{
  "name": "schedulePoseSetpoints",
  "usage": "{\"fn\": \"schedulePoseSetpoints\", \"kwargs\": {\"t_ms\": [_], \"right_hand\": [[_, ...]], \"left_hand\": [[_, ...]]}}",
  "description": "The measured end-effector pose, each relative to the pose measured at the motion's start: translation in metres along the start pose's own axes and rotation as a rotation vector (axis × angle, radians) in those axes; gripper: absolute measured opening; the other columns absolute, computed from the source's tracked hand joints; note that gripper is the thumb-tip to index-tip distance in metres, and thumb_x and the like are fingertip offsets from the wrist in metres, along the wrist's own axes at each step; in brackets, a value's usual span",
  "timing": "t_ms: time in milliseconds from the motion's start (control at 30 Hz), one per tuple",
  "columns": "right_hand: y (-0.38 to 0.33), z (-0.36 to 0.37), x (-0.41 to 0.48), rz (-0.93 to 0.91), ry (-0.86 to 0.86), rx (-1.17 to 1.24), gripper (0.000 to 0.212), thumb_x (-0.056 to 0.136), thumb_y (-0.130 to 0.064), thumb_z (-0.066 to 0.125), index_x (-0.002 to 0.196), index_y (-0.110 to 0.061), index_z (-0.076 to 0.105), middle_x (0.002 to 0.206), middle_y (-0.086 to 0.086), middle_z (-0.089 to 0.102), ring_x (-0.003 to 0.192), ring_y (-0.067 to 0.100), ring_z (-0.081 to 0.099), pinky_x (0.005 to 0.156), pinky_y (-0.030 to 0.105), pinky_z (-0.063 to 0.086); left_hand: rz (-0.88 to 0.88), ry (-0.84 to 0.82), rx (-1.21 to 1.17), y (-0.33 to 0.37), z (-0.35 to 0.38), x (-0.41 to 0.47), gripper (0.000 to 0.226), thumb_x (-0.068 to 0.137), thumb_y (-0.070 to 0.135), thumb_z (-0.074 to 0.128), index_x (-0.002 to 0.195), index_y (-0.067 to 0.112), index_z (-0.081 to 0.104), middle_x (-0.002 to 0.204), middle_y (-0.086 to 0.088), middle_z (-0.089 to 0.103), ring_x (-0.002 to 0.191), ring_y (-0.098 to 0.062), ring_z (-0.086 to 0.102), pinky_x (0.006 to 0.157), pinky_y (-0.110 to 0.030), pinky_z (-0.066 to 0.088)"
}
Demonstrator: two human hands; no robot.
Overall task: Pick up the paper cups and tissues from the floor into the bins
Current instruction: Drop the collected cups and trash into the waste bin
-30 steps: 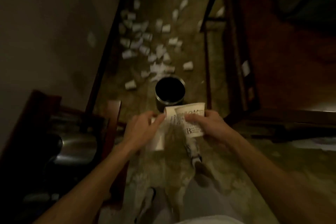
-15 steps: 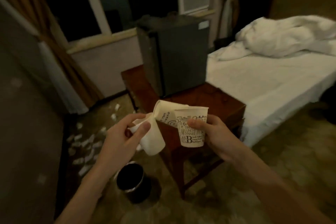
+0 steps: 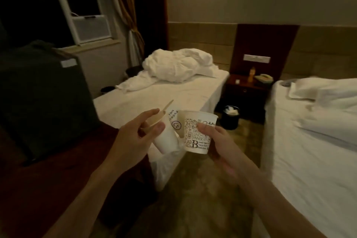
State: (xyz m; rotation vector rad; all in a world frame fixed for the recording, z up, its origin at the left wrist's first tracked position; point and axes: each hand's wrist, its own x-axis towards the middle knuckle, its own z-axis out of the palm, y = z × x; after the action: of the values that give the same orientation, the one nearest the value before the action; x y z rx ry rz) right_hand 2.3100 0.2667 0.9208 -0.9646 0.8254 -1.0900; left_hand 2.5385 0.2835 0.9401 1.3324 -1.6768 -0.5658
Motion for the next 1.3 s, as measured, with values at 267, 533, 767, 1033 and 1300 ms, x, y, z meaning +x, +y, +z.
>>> {"fn": "schedulePoseSetpoints", "kwargs": {"t_ms": [267, 533, 767, 1033, 1300], "right_hand": [[-0.023, -0.116, 0.068, 0.021, 0.172, 0.028, 0.059, 0.067, -0.034, 0.081, 0.115, -0.005, 0.064, 0.108, 0.014, 0.073, 0.100, 0.029, 0.071, 0.076, 0.037, 0.059], [-0.046, -0.228, 0.197, 0.018, 0.355, -0.046, 0.079, 0.057, -0.044, 0.085, 0.122, -0.010, 0.058, 0.112, 0.011, 0.072, 0.103, 0.028, 0.070, 0.080, 0.040, 0.059], [-0.076, -0.317, 0.303, 0.035, 0.454, -0.033, 0.070, 0.065, -0.041, 0.081, 0.122, -0.008, 0.059, 0.114, 0.013, 0.071, 0.106, 0.031, 0.068, 0.080, 0.038, 0.059], [-0.068, -0.429, 0.417, 0.099, 0.526, 0.149, 0.038, 0.071, -0.044, 0.081, 0.103, -0.025, 0.076, 0.117, 0.013, 0.070, 0.108, 0.031, 0.067, 0.079, 0.036, 0.058], [-0.072, -0.573, 0.547, 0.244, 0.553, 0.270, 0.069, 0.053, -0.047, 0.091, 0.110, -0.014, 0.071, 0.116, 0.016, 0.070, 0.107, 0.033, 0.068, 0.083, 0.043, 0.058]], "left_hand": [[0.006, -0.161, -0.065, -0.019, 0.114, 0.131, 0.045, 0.085, 0.051, 0.060, 0.129, 0.042, 0.056, 0.078, 0.008, 0.058, 0.072, 0.007, 0.059, 0.059, -0.007, 0.043], [0.070, -0.318, -0.165, -0.072, 0.223, 0.307, 0.052, 0.076, 0.082, 0.049, 0.113, 0.048, 0.061, 0.066, 0.024, 0.057, 0.061, 0.001, 0.055, 0.050, -0.012, 0.042], [-0.037, -0.562, -0.272, -0.110, 0.321, 0.451, 0.056, 0.068, 0.086, 0.053, 0.116, 0.056, 0.057, 0.091, 0.009, 0.063, 0.083, -0.010, 0.064, 0.061, -0.021, 0.053], [-0.113, -0.691, -0.310, -0.135, 0.448, 0.571, 0.020, 0.084, 0.062, 0.059, 0.099, 0.052, 0.065, 0.096, 0.027, 0.065, 0.089, 0.006, 0.062, 0.061, -0.010, 0.050], [-0.328, -0.559, -0.296, -0.155, 0.581, 0.681, 0.032, 0.082, 0.065, 0.060, 0.100, 0.039, 0.063, 0.104, 0.010, 0.066, 0.094, -0.014, 0.066, 0.072, -0.031, 0.059]]}}
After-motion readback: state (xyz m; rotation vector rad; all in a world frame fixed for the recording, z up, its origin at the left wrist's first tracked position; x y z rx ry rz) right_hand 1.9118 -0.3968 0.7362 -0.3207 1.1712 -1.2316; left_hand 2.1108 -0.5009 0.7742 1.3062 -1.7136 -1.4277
